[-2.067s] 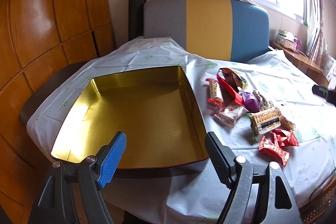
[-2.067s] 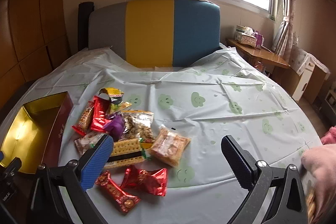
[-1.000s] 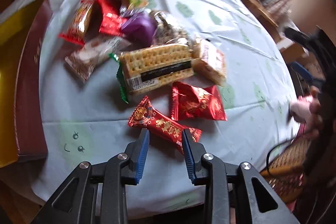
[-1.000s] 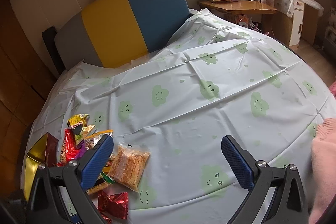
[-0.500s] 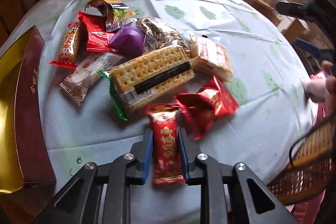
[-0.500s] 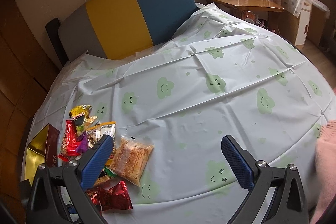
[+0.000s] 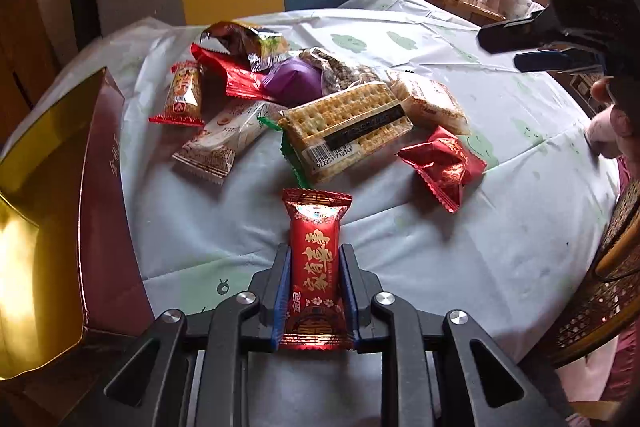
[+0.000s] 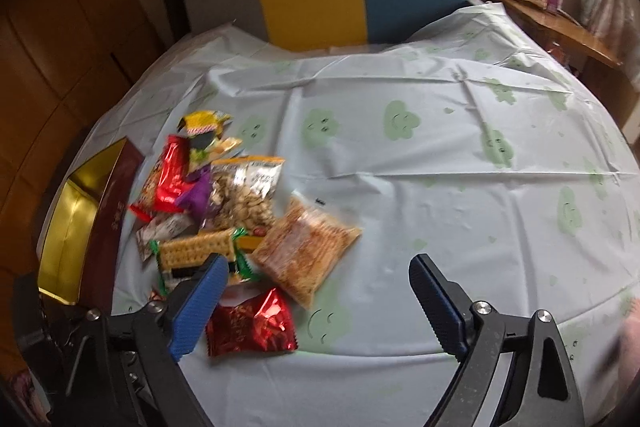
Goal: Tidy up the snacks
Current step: 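Lift the red candy packet with the left gripper while the right gripper grasps the cracker pack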
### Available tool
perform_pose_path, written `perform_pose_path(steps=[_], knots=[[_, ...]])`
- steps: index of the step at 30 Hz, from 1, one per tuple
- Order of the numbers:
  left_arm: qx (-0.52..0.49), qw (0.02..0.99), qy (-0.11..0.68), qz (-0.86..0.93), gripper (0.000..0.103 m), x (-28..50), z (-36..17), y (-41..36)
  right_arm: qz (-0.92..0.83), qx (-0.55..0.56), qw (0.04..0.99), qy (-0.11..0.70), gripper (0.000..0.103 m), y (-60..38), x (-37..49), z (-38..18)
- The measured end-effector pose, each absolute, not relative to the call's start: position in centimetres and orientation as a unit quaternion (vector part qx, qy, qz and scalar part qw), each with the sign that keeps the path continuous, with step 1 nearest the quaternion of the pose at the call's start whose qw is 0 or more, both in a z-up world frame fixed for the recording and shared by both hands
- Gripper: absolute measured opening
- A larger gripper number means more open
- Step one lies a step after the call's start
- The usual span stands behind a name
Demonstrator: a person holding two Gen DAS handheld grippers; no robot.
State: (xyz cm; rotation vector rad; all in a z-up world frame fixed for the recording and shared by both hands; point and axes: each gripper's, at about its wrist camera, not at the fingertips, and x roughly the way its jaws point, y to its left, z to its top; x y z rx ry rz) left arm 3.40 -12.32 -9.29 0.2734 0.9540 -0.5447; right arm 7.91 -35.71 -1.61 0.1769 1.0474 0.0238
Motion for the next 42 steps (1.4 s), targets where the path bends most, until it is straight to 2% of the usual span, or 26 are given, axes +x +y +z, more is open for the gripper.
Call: perform_pose_path(steps=[4, 12, 20, 29, 31, 36, 42], knots=[[0.158, 0.853, 0.424, -0.261, 0.021, 2.6, -9.4, -12.9, 0.068, 0.086, 0.841, 0.530, 0.091, -33.7, 8.1, -2.8], [0.180, 0.857, 0.402, -0.267, 0.021, 1.0, -9.1, -11.9, 0.143, 0.302, 0.773, 0.539, 0.092, -30.9, 9.7, -4.1], [0.158, 0.864, 0.391, -0.275, 0.021, 0.1, -9.1, -10.1, 0.050, 0.392, 0.729, 0.559, 0.092, -27.9, 12.7, -8.8], [0.127, 0.865, 0.394, -0.282, 0.021, 0.3, -9.2, -9.2, -0.082, 0.315, 0.769, 0.551, 0.090, -26.0, 14.7, -9.1], [0.125, 0.866, 0.394, -0.283, 0.021, 0.2, -9.2, -9.1, -0.097, 0.278, 0.779, 0.554, 0.079, -25.1, 15.4, -9.1], [0.123, 0.866, 0.394, -0.284, 0.021, 0.2, -9.2, -9.0, -0.042, 0.188, 0.803, 0.563, 0.060, -23.2, 15.4, -7.8], [0.121, 0.866, 0.392, -0.285, 0.021, 0.3, -9.3, -9.0, 0.059, 0.042, 0.822, 0.565, 0.053, -22.0, 14.2, -4.8]])
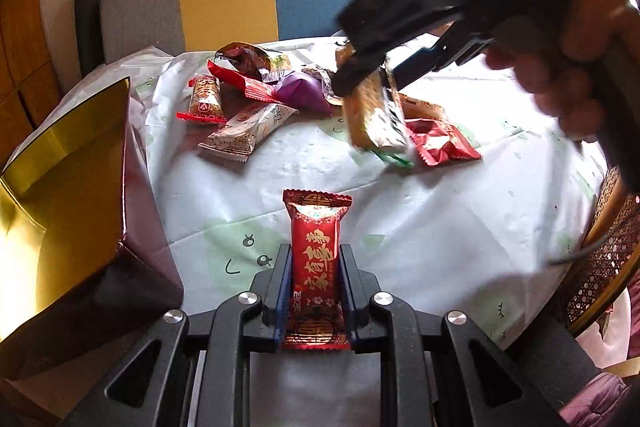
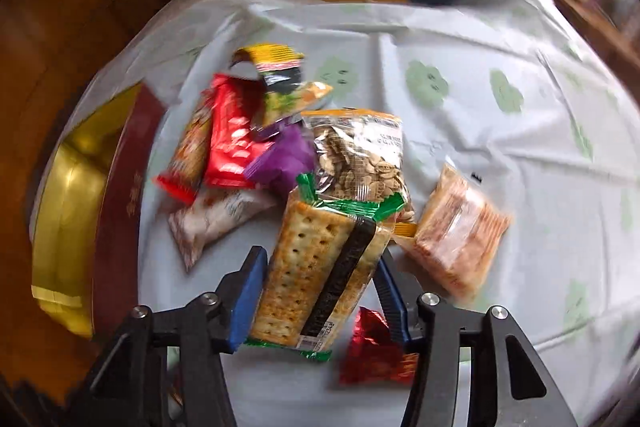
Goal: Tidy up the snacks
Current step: 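Lift the red candy packet with the left gripper while the right gripper grasps the cracker pack, then carry the red candy packet into the gold tin and open the left gripper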
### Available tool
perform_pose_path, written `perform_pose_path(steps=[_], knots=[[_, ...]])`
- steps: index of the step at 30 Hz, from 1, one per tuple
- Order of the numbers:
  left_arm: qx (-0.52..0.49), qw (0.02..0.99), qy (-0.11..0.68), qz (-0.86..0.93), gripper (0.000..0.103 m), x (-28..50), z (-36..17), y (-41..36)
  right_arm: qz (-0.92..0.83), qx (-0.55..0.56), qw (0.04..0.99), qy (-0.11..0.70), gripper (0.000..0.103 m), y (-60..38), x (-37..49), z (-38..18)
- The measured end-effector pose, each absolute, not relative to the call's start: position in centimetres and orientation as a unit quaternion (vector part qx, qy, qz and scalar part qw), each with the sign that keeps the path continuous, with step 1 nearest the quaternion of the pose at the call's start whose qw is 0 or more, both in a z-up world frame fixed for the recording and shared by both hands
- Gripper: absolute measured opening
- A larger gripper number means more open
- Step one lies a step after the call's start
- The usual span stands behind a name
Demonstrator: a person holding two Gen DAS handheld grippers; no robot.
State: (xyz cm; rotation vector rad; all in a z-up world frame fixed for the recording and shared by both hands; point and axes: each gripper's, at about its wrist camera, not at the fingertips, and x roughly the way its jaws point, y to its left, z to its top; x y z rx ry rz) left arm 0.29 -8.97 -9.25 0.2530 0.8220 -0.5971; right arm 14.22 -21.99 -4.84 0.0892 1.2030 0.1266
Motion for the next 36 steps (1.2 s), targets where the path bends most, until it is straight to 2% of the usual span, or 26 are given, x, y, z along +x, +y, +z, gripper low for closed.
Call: perform_pose_path(steps=[4, 8, 16, 20, 22, 28, 34, 36], knots=[[0.117, 0.867, 0.391, -0.286, 0.021, 0.4, -9.3, -8.9, 0.084, -0.051, 0.806, 0.584, 0.052, -20.7, 13.2, -6.1], [0.123, 0.867, 0.392, -0.283, 0.021, 0.1, -9.0, -9.1, 0.105, -0.051, 0.786, 0.607, 0.052, -19.7, 13.0, -9.2], [0.101, 0.876, 0.357, -0.308, 0.021, -0.4, -5.6, -8.5, 0.133, -0.048, 0.811, 0.567, 0.056, -20.7, 11.2, -8.9], [0.055, 0.883, 0.356, -0.302, 0.021, 0.8, -3.2, -7.1, 0.133, -0.061, 0.823, 0.548, 0.057, -21.4, 9.0, -8.8], [0.012, 0.883, 0.363, -0.297, 0.021, 2.1, -2.0, -5.7, 0.129, -0.067, 0.826, 0.544, 0.057, -21.8, 6.5, -8.1], [-0.083, 0.888, 0.391, -0.227, 0.021, 8.3, 0.2, -0.7, 0.126, -0.092, 0.828, 0.539, 0.054, -20.9, 6.0, -7.7], [-0.095, 0.878, 0.446, -0.150, 0.022, 17.2, -1.0, 1.4, 0.125, -0.092, 0.826, 0.542, 0.055, -20.4, 5.5, -7.4], [-0.099, 0.877, 0.453, -0.128, 0.028, 20.2, -1.4, 1.3, 0.125, -0.092, 0.826, 0.541, 0.055, -20.6, 6.0, -7.7]])
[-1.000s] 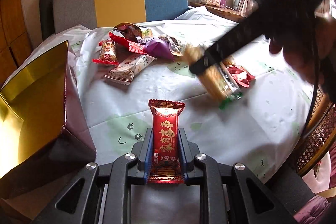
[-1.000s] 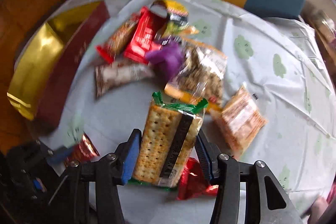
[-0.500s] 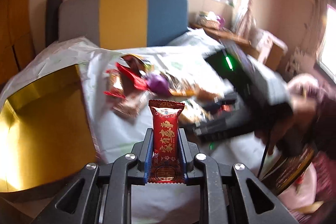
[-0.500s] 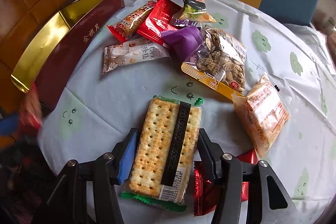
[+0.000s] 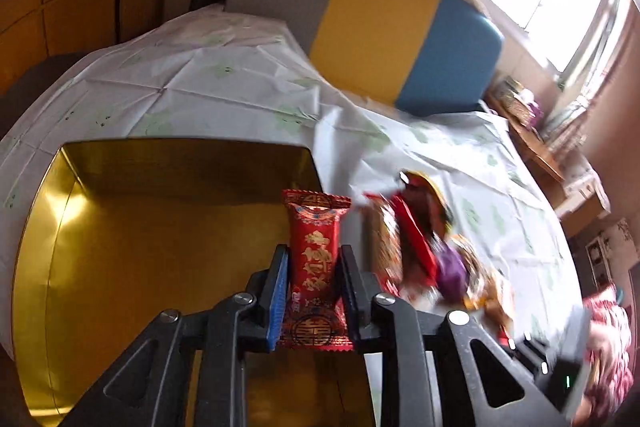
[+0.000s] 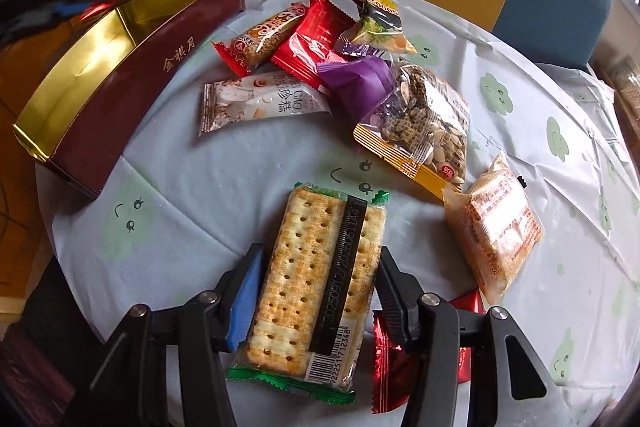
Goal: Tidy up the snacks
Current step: 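Carry the red candy packet into the gold tin and open the left gripper, then carry the cracker pack into the gold tin and release it with the right gripper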
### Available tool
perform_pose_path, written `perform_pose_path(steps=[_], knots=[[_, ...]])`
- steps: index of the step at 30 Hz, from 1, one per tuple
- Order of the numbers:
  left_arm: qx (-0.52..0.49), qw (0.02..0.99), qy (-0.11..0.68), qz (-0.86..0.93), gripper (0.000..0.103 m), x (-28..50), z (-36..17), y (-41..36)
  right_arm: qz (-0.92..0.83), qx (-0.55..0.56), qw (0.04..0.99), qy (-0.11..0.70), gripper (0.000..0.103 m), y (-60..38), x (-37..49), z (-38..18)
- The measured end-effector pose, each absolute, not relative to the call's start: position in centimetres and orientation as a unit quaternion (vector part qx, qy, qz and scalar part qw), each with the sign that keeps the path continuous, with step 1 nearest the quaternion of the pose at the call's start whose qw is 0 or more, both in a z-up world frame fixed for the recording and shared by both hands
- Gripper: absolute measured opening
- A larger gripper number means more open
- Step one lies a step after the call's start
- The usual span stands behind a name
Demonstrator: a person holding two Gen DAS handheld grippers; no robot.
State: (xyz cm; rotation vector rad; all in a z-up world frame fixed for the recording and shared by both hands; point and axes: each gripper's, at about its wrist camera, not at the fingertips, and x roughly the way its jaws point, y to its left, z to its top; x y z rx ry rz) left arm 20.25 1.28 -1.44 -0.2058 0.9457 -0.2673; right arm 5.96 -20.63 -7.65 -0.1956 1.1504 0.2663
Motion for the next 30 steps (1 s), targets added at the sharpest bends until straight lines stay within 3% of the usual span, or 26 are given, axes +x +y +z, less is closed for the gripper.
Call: perform_pose_path(steps=[1, 3, 7, 16, 30], knots=[[-0.101, 0.877, 0.454, -0.121, 0.035, 21.3, -1.4, 1.4, 0.126, -0.091, 0.826, 0.542, 0.055, -20.9, 6.4, -8.0], [-0.110, 0.874, 0.461, -0.106, 0.038, 22.9, -1.7, 1.7, 0.126, -0.089, 0.826, 0.542, 0.055, -21.2, 6.8, -8.2], [-0.137, 0.869, 0.466, -0.099, 0.038, 21.7, -2.4, 2.8, 0.126, -0.093, 0.827, 0.540, 0.056, -21.3, 6.9, -8.3], [-0.082, 0.888, 0.445, -0.079, 0.038, 13.8, -3.8, 2.8, 0.124, -0.108, 0.832, 0.529, 0.055, -21.0, 6.5, -8.3], [-0.036, 0.906, 0.421, -0.036, 0.038, 8.1, -3.5, 3.4, 0.100, -0.100, 0.841, 0.522, 0.053, -20.7, 5.9, -8.0]])
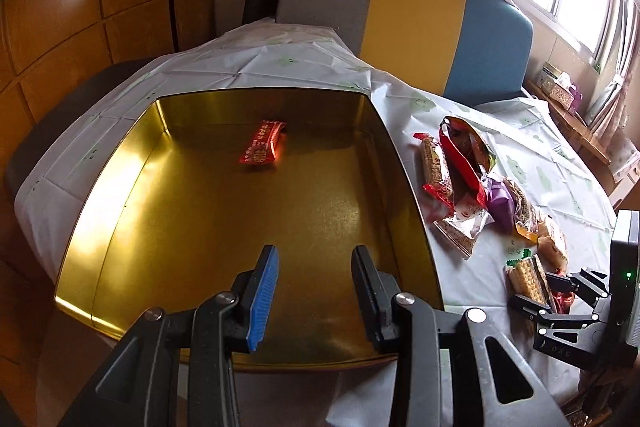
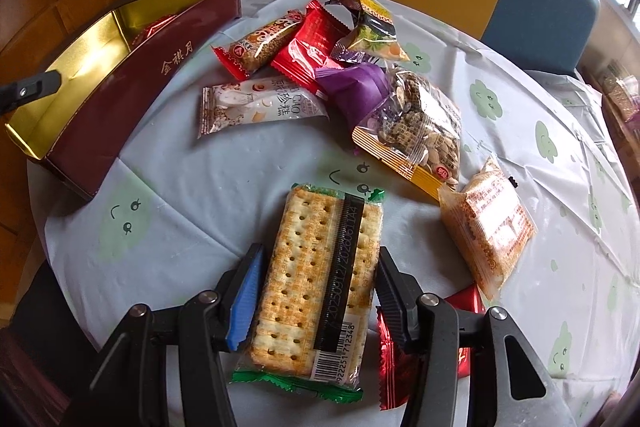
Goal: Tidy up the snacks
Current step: 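Carry the cracker pack into the gold tin and release it with the right gripper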
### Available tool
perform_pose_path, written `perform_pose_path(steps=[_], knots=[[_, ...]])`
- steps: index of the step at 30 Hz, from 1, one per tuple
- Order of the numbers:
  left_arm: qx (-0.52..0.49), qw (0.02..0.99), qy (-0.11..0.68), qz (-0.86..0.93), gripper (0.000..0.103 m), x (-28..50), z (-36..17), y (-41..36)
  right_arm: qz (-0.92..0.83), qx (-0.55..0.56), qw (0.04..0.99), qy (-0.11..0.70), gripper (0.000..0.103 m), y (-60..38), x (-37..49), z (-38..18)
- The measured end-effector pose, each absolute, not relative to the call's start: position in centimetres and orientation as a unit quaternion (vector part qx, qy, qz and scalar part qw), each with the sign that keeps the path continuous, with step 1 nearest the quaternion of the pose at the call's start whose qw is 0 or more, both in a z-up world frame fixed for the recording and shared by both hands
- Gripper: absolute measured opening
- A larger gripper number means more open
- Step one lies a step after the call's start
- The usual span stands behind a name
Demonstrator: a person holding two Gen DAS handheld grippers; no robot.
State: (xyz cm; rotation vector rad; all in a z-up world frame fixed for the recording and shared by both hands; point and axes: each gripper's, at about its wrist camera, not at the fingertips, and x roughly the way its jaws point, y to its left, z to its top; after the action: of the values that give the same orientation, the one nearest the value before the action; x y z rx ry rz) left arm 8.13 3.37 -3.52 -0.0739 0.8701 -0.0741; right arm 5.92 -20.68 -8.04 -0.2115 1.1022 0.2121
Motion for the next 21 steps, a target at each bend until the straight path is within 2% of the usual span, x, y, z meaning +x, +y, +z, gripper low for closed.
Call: perform_pose_path(steps=[21], knots=[[-0.056, 0.913, 0.403, 0.012, 0.038, 6.2, -3.2, 6.9, 0.037, -0.023, 0.857, 0.513, 0.051, -21.3, 5.2, -8.0]])
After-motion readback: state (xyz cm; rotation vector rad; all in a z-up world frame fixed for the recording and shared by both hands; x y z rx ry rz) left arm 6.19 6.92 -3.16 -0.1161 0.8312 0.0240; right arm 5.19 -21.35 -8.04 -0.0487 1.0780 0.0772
